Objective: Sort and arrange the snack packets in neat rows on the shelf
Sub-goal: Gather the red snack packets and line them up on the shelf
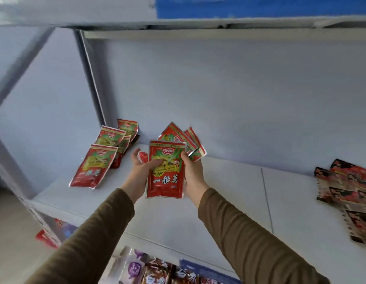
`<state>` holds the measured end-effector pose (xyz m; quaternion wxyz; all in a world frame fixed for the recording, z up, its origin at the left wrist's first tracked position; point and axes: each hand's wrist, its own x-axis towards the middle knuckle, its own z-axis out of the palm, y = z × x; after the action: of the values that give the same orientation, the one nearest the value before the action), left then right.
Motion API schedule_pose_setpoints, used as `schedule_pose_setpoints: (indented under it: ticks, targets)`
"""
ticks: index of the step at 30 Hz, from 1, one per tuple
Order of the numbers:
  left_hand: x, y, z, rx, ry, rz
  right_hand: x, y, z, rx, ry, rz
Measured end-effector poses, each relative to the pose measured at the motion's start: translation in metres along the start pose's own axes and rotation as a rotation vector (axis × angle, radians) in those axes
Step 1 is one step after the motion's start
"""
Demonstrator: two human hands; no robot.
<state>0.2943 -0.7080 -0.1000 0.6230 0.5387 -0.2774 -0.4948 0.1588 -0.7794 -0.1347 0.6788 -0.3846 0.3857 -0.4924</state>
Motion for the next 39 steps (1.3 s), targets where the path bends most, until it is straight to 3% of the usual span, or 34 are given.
schedule_pose_setpoints:
  ticks: [4,8,13,19,29,39]
  targets:
    - [0.025,0.010,-0.041,-0.099,-0.039,0.013,0.021,0.014,0.040,-0.038,0.027,-0.031]
    - [0.049,0.012,-0.055,-0.090,0.071,-0.042,0.049,0.028,0.071,-0.096,0.088,-0.040]
    - [0.079,0.011,-0.062,0.065,0.154,0.035,0.072,0.034,0.098,-0.183,0.092,-0.033]
    - [0.103,0.001,-0.080,0.247,0.156,-0.032,0.098,0.038,0.104,-0.263,0.003,-0.021]
    - [0.122,0.001,-0.089,0.244,0.094,-0.026,0.115,0.037,0.091,-0.309,-0.100,-0.036]
    - [0.131,0.000,-0.087,0.341,0.053,-0.119,0.120,0.040,0.086,-0.291,-0.062,-0.004]
